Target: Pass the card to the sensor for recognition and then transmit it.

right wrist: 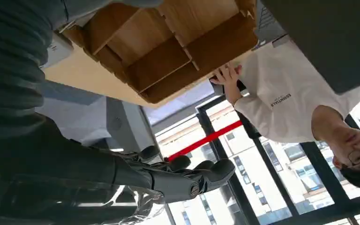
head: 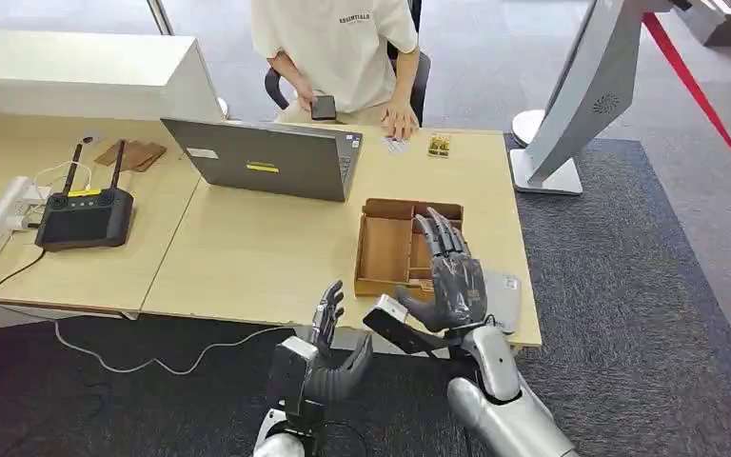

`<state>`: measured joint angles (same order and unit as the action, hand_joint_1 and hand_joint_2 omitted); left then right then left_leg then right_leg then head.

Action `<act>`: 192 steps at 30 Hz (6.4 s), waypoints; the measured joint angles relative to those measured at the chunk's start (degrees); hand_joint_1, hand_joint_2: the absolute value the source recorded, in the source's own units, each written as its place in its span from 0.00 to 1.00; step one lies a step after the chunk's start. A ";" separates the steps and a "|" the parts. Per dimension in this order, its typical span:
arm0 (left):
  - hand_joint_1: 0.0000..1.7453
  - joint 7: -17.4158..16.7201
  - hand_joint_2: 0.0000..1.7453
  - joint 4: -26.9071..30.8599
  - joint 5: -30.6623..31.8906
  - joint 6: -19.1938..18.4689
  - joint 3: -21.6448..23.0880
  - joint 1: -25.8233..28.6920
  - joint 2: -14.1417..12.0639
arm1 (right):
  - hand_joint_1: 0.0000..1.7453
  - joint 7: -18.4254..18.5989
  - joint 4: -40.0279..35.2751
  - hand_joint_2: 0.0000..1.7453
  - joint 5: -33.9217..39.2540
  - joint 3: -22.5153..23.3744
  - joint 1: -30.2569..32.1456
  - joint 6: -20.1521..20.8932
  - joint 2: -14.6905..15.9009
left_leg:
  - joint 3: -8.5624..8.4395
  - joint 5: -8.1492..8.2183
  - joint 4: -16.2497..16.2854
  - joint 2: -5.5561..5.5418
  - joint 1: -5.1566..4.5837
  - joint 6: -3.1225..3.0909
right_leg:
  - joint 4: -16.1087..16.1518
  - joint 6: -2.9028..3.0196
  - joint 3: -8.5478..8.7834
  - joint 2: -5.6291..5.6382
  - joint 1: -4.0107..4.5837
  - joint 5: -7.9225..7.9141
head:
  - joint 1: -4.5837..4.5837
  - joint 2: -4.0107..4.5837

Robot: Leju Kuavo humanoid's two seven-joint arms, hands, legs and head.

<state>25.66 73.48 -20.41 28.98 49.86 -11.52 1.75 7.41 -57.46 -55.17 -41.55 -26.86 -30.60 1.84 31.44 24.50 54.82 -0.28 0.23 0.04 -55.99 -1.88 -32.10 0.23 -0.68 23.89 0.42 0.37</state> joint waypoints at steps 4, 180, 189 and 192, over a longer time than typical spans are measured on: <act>0.00 0.00 1.00 -0.04 -0.24 -0.20 0.02 -0.16 0.11 | 0.00 1.42 0.52 1.00 -3.06 -0.17 0.36 1.79 0.11 | 0.00 0.00 0.00 0.00 0.00 0.00 | 0.00 0.00 0.00 0.00 0.00 0.00 | 0.00 0.00; 0.00 0.09 1.00 -6.05 -1.22 -2.56 0.46 -2.74 2.78 | 0.00 -0.24 8.66 1.00 -6.25 0.02 -4.54 7.10 -0.33 | 0.01 0.00 0.00 0.03 -0.01 0.00 | 0.00 0.00 -0.01 0.05 -0.01 -0.01 | 0.00 0.00; 0.00 -0.07 1.00 -6.14 -1.42 -2.43 0.63 -2.79 2.78 | 0.00 0.15 10.49 1.00 -6.64 -0.33 -5.17 6.64 -0.31 | 0.01 0.00 0.00 0.03 -0.01 0.00 | 0.00 0.00 -0.01 0.05 -0.01 -0.01 | -0.02 0.00; 0.00 -0.07 1.00 -6.16 -1.53 -2.43 0.66 -2.80 2.78 | 0.00 0.59 11.26 1.00 -7.19 -0.35 -5.52 6.49 -0.28 | 0.00 0.00 0.00 0.03 -0.01 0.00 | 0.00 0.00 -0.01 0.05 -0.01 -0.01 | -0.02 0.00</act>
<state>25.59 67.32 -21.94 26.56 50.51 -14.32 4.52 8.00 -46.20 -62.36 -41.90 -32.37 -24.11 1.55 31.44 24.50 54.82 -0.24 0.23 0.04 -55.99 -1.88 -32.12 0.28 -0.69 23.88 0.39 0.37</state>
